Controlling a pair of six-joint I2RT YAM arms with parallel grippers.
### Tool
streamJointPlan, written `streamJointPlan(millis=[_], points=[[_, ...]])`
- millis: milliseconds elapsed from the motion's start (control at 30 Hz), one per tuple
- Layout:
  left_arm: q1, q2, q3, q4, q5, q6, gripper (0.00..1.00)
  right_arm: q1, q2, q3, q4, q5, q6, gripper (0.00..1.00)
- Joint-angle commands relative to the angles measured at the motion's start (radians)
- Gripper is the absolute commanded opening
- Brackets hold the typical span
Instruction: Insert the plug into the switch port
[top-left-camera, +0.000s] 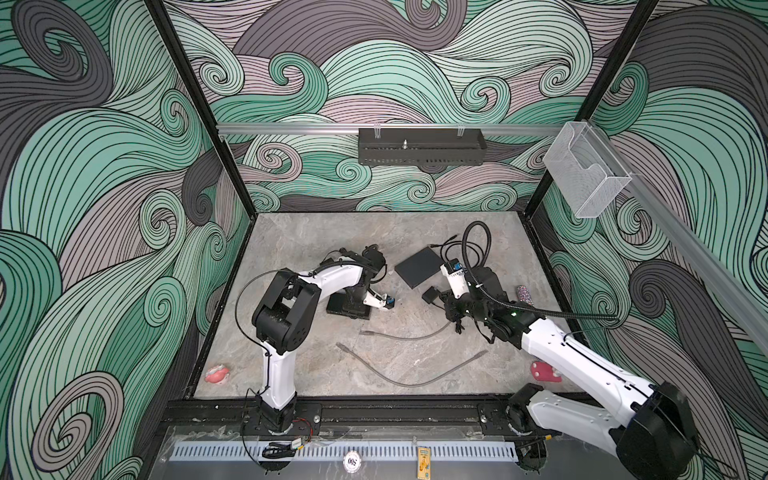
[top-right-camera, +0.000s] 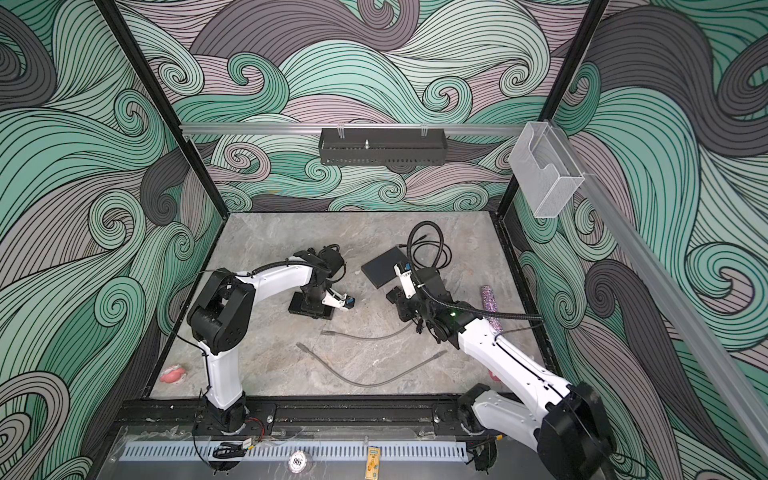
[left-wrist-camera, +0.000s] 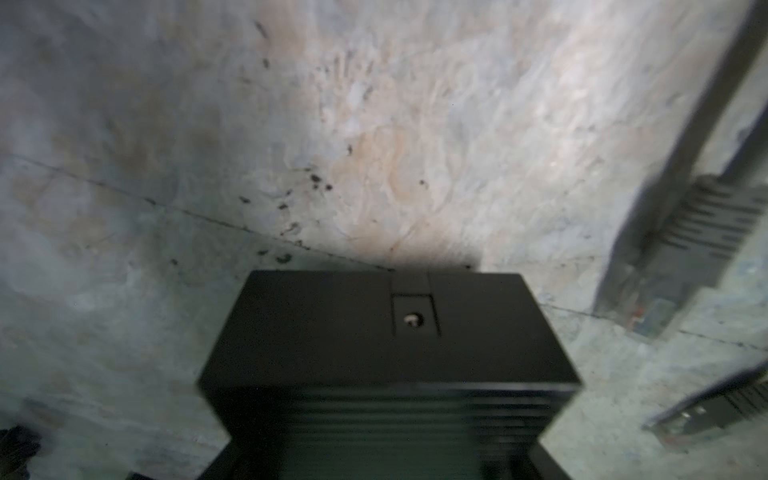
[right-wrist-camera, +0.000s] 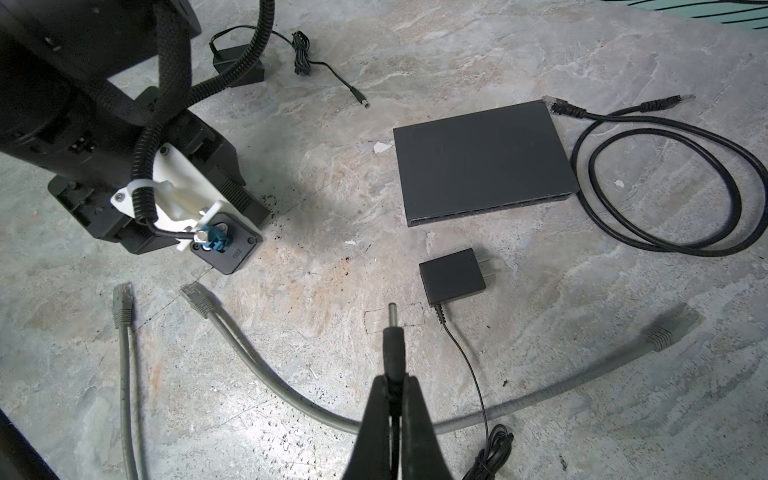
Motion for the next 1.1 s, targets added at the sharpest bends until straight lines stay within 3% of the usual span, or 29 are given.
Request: streamJointPlan(millis=[0,133,167,200,333,500,600,667,733,767,900,967,1000,1067], points=[[0.0,-0.029,-0.024,0.037,0.002,0.068,0.44,0.005,0.005,0.01,0.012,0.003,-0.014,0.0],[0.0,0.003,-0.005,0.026,0.038,0.043,0.48,0.009,-0.007,0.003,0.014,0.007,-0.015,0.0],[0.0,0.001,-0.004,0.03,0.052,0.037,0.62,0.01,-0.01,0.001,0.014,0.009,-0.015,0.0],[0.0,-0.005,-0.005,0.041,0.062,0.032,0.98,0.011,-0.01,0.0,0.014,0.01,-0.015,0.0],[-0.005,-0.033,0.013,0.043,0.082,0.002,0.99,0.014,-0.002,0.002,0.015,0.01,-0.017,0.0],[-0.008,-0.144,0.102,0.04,0.118,-0.186,0.99,0.016,0.015,0.03,-0.005,0.048,-0.035,0.0],[-0.009,-0.28,0.135,0.091,0.18,-0.373,0.99,0.016,0.053,0.091,0.01,0.052,-0.083,0.0],[-0.01,-0.397,0.097,0.218,0.164,-0.58,0.99,0.024,0.086,0.147,0.052,0.014,-0.196,0.0],[0.004,-0.496,0.038,0.391,-0.064,-0.915,0.99,0.04,0.11,0.181,0.102,-0.021,-0.313,0.0],[0.036,-0.514,0.054,0.348,-0.111,-1.078,0.99,0.046,0.125,0.191,0.127,-0.056,-0.372,0.0],[0.314,-0.612,0.016,0.202,0.219,-1.544,0.94,0.069,0.213,0.166,0.186,-0.196,-0.472,0.0],[0.458,-0.619,-0.089,0.236,0.442,-1.676,0.75,0.086,0.252,0.114,0.254,-0.266,-0.461,0.0],[0.5,-0.615,-0.142,0.265,0.507,-1.721,0.7,0.099,0.264,0.079,0.302,-0.282,-0.461,0.0],[0.555,-0.594,-0.254,0.369,0.623,-1.787,0.69,0.123,0.298,0.015,0.404,-0.318,-0.473,0.0]])
